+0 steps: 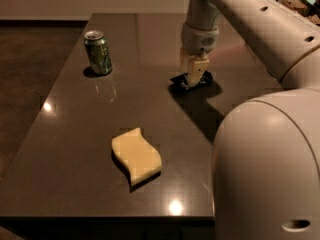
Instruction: Move rxbar blueberry near sponge
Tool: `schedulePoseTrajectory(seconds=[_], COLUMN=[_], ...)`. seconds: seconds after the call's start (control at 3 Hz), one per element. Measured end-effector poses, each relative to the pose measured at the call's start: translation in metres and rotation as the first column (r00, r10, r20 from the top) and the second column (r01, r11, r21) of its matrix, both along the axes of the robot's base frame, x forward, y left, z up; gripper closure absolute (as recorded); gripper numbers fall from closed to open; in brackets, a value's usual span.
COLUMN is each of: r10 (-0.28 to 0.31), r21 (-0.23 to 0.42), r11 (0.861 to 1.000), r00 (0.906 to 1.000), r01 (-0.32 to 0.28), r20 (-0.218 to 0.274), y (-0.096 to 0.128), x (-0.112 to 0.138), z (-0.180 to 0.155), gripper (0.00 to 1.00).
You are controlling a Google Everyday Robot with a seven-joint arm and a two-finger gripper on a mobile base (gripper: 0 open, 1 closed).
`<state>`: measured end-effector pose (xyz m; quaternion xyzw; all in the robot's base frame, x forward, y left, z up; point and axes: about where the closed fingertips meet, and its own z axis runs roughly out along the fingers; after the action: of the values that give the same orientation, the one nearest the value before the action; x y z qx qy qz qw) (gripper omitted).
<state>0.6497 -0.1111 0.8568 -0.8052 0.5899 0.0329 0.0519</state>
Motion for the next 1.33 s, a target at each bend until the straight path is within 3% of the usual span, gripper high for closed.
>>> schedulePoseTrajectory(seconds=[0.33, 1.0, 1.33], r10=[-0.012, -0.059, -0.062], r21=[0.034, 0.114, 0.141], r11=[0.999, 0.991, 0.987], r00=[0.9999, 0.9969, 0.9916], r01=[0.012, 0.065, 0.078], r20=[0.005, -0.053, -0.113], y=[0.002, 0.018, 0.034], x=[-0.016, -0.079, -0.126], z=[0.016, 0.038, 0.039], gripper=[1.00, 1.00, 1.00])
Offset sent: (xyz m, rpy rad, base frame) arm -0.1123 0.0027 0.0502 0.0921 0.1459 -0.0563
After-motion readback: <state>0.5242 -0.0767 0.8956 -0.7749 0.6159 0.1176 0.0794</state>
